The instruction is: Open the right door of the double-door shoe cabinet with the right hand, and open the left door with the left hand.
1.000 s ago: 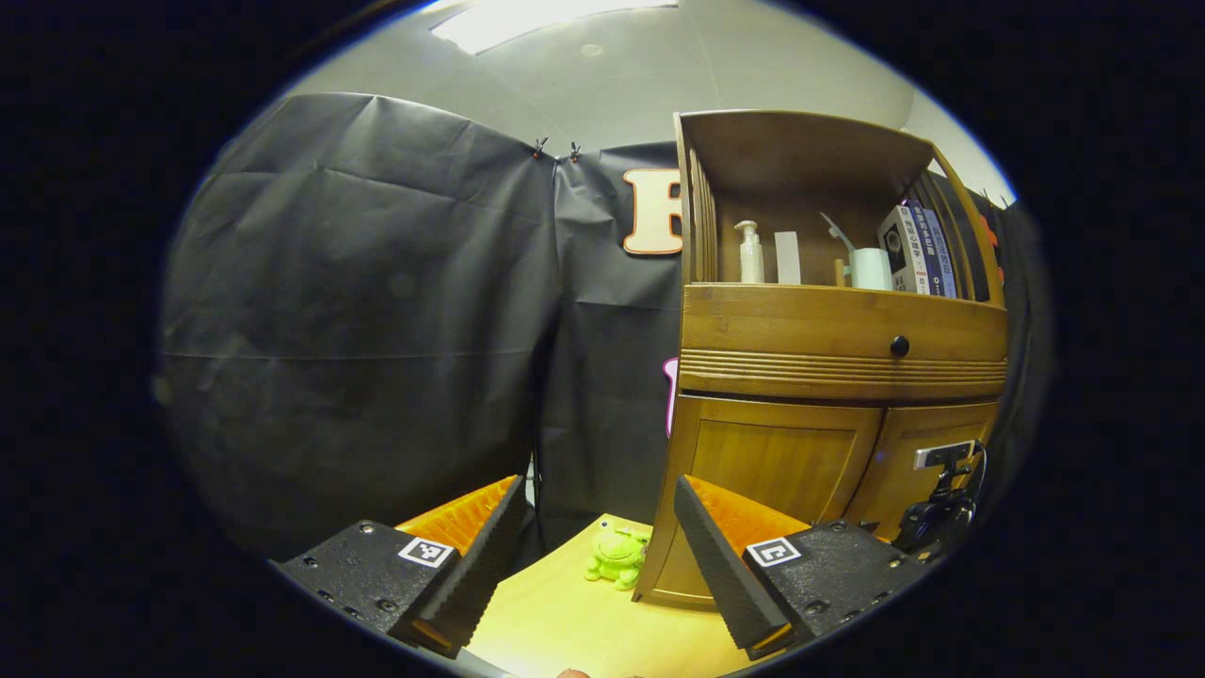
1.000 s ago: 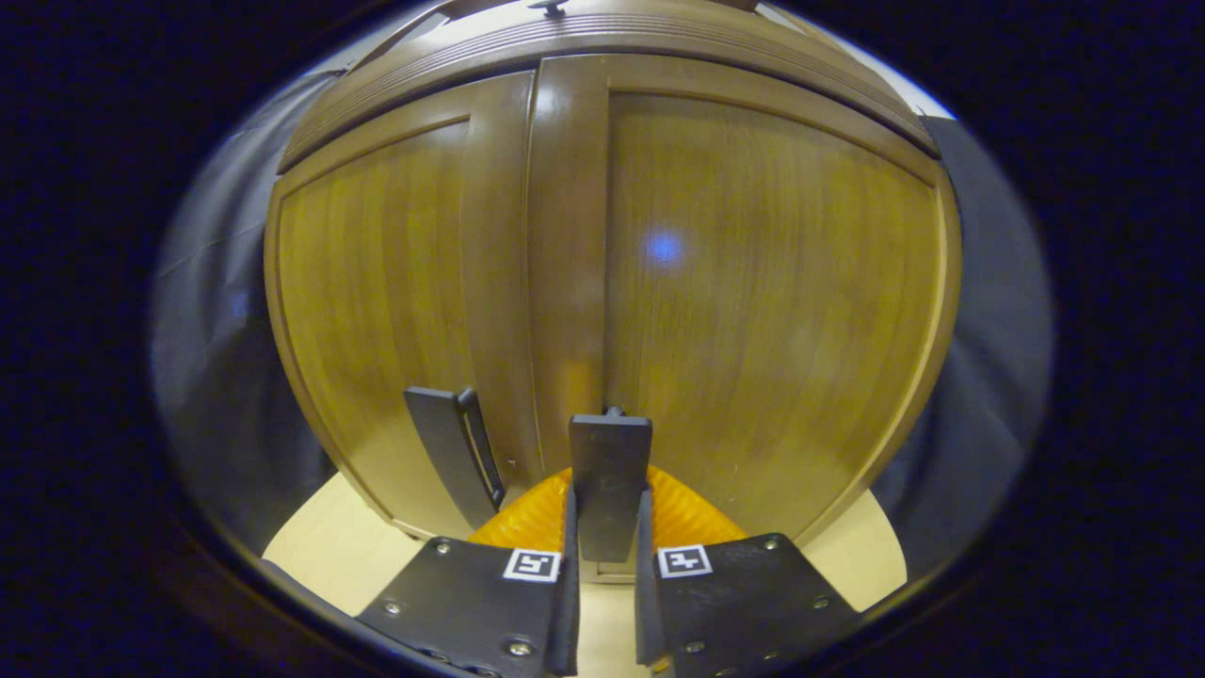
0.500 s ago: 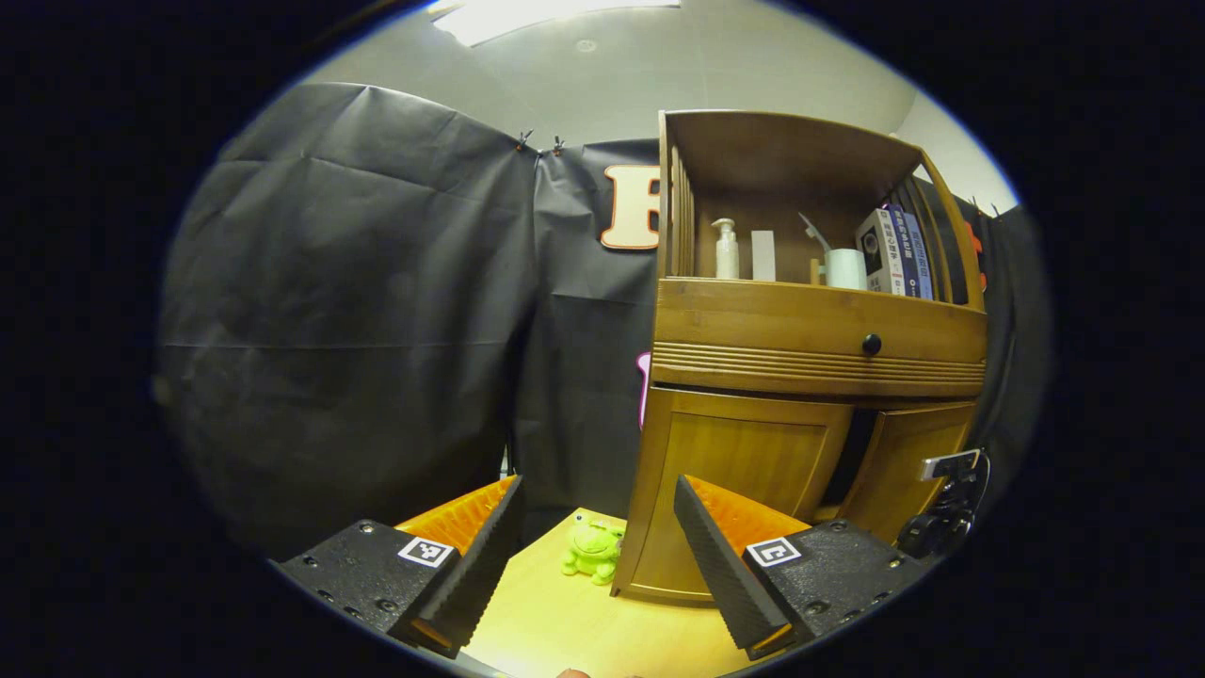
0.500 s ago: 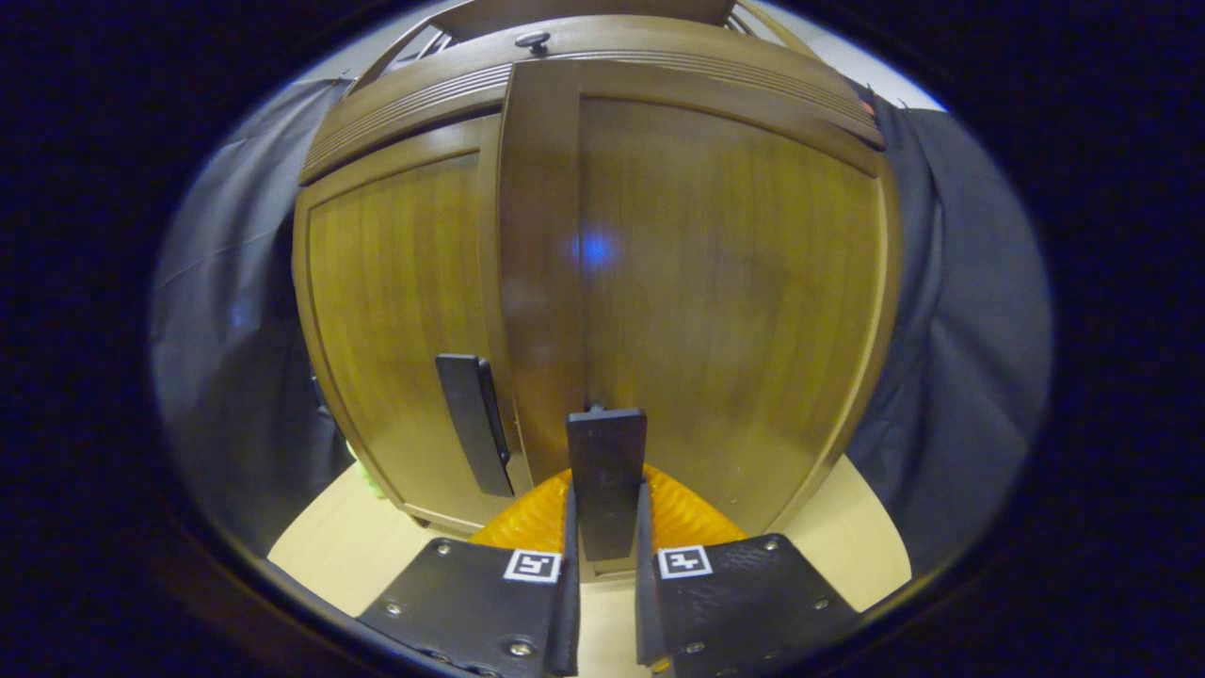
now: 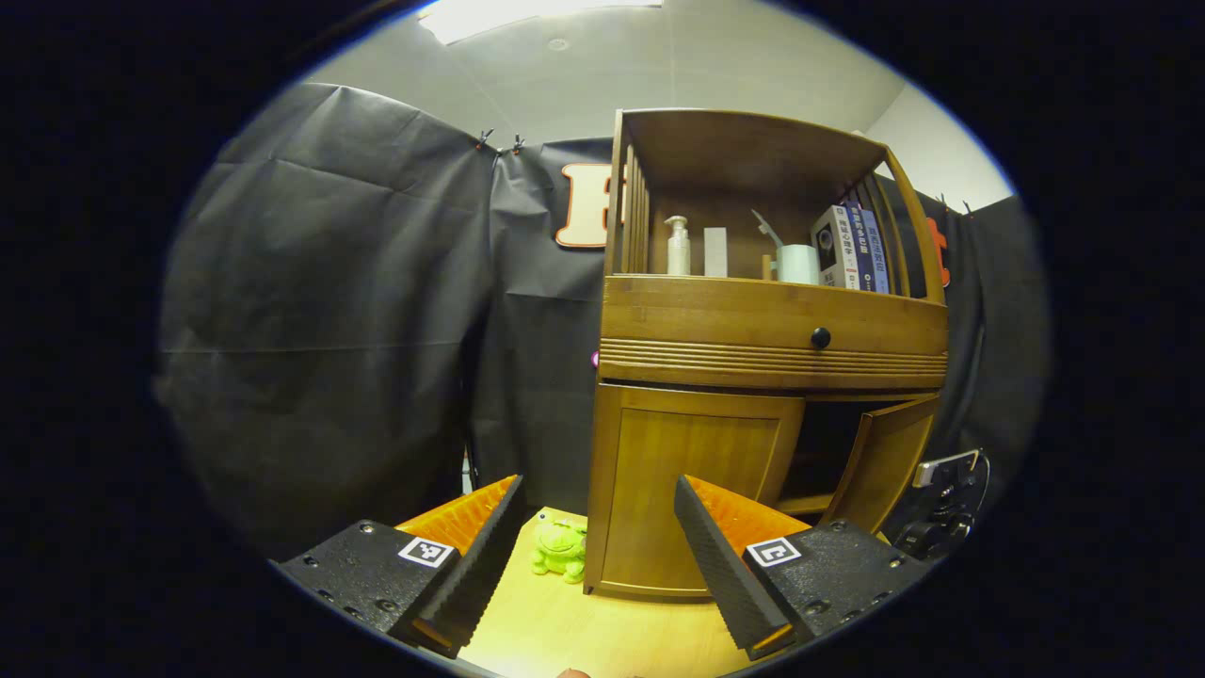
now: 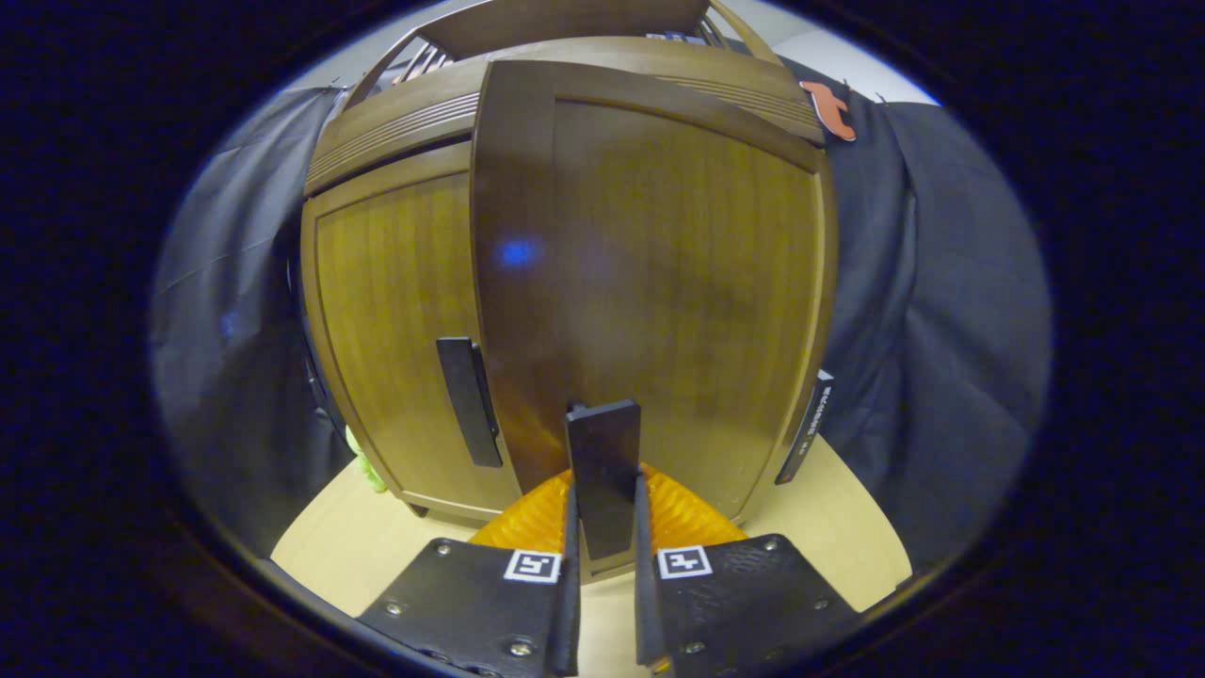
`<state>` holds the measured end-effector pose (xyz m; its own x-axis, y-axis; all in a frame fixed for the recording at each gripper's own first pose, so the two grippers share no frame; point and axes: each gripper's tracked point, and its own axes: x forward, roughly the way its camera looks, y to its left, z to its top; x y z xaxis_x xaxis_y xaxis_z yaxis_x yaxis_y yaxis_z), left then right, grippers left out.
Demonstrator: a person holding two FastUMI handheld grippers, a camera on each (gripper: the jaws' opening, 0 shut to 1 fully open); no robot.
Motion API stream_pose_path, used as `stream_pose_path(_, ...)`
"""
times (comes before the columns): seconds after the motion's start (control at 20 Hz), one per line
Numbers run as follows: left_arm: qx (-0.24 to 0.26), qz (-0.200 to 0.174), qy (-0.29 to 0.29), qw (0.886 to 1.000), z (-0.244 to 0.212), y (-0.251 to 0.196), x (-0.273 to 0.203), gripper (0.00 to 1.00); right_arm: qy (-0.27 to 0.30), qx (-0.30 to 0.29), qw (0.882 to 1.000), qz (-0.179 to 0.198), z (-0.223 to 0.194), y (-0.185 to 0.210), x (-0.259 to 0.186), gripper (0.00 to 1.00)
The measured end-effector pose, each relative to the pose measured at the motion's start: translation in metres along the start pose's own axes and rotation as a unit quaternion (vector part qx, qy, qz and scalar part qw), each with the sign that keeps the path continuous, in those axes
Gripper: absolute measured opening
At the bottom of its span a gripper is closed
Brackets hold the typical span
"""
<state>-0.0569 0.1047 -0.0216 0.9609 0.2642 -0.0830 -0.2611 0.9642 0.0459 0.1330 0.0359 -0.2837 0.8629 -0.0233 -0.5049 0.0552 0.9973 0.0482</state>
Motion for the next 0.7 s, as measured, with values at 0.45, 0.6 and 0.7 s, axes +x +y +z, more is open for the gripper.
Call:
stream_pose_path(0.45, 0.004, -0.076, 0.015, 0.997, -0.012, -0.048, 0.001, 0.95, 0.006, 0.019, 0.999, -0.034, 0.008, -0.001, -0.002, 0.23)
stream_pose_path(0.6, 0.005, -0.096, 0.019, 0.995, -0.016, -0.061, 0.001, 0.95, 0.009, 0.028, 0.998, -0.051, 0.017, 0.000, -0.005, 0.22)
stream_pose_path(0.7, 0.003, -0.107, 0.022, 0.994, -0.019, -0.068, 0.001, 0.97, 0.011, 0.030, 0.998, -0.063, 0.025, 0.002, -0.002, 0.22)
